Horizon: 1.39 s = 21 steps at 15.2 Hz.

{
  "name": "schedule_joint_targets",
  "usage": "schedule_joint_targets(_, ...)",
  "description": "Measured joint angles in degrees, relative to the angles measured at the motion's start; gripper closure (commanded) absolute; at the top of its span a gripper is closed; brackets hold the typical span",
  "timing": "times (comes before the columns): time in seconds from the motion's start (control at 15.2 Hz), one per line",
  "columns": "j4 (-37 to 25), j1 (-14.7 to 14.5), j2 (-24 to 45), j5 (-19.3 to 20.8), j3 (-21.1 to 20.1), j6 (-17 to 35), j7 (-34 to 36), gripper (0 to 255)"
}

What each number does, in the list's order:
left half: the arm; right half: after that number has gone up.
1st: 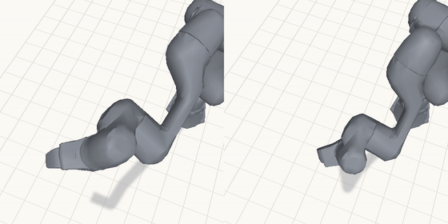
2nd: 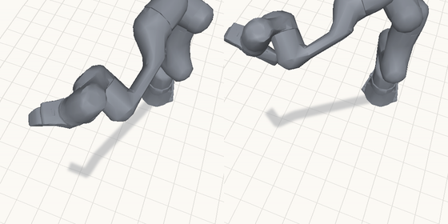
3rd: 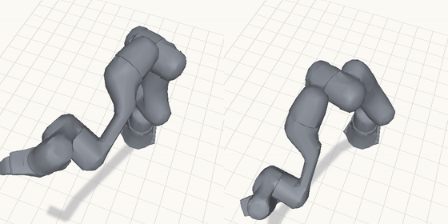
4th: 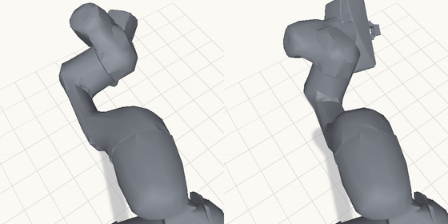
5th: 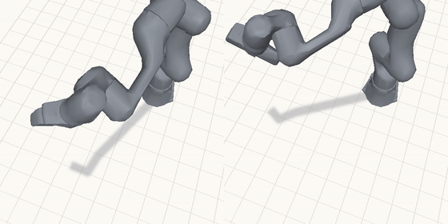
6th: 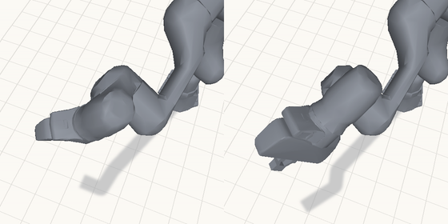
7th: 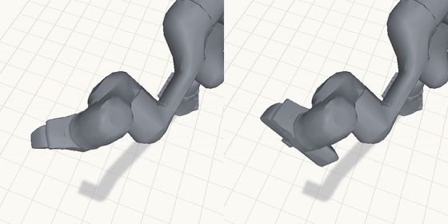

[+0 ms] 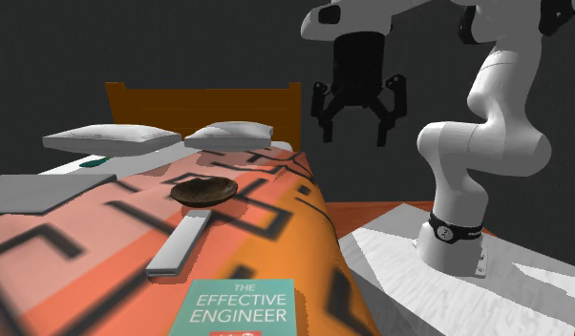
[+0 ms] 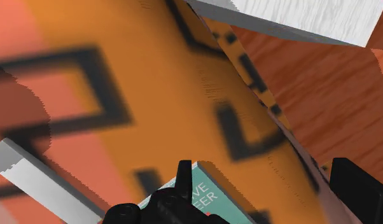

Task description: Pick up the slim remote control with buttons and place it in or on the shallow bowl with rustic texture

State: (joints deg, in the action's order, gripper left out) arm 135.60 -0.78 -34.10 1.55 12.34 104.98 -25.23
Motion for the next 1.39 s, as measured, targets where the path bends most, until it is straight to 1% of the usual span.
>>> schedule_joint_targets(0.07,0.4,0.0,1.2,0.5,1.0,1.5,-1.8,0)
schedule_joint_targets(0.26,-1.9,-0.3,7.0,1.3,4.2,4.6,-7.5,0)
schedule_joint_targets(0.59,-6.4,-0.8,16.9,1.0,9.1,9.4,-17.3,0)
schedule_joint_targets(0.92,-13.8,-1.2,28.5,-2.1,12.9,12.7,-27.5,0)
schedule_joint_targets(1.12,-18.4,-0.6,34.9,-4.4,14.1,13.8,-33.3,0)
schedule_joint_targets(1.39,-25.9,1.4,45.0,-8.7,14.7,15.0,-41.4,0)
